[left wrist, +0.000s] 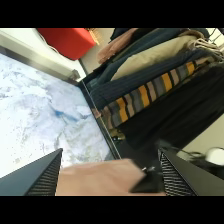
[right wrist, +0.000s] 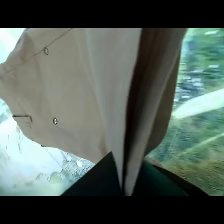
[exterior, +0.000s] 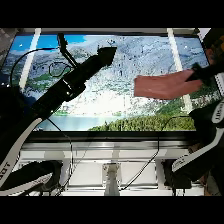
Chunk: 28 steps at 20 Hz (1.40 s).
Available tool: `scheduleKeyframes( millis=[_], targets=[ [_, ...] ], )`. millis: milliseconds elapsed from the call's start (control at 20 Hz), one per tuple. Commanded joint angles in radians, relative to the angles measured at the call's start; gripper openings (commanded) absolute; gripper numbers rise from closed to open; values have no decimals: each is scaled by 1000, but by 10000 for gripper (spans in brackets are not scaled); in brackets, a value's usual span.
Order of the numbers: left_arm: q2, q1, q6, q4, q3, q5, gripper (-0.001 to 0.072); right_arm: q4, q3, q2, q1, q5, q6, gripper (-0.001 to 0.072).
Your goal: Fold the clothes and pants, and hang the long-sleeved shirts on hangers.
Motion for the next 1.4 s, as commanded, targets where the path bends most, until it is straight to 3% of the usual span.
scheduleKeyframes(
  millis=[0,300,650,1050,1350],
  targets=[
    [1,1,0,0,0,0,685,-45,5,82,-143,55,20,7],
    [1,10,0,0,0,0,686,-57,5,199,-343,142,19,7],
    [1,82,0,0,0,0,685,-89,-25,368,-505,141,19,8],
    [1,121,0,0,0,0,685,-309,-235,541,-690,142,-59,9],
    [1,121,0,-16,0,0,685,-404,-474,636,-832,142,-22,9]
  ],
)
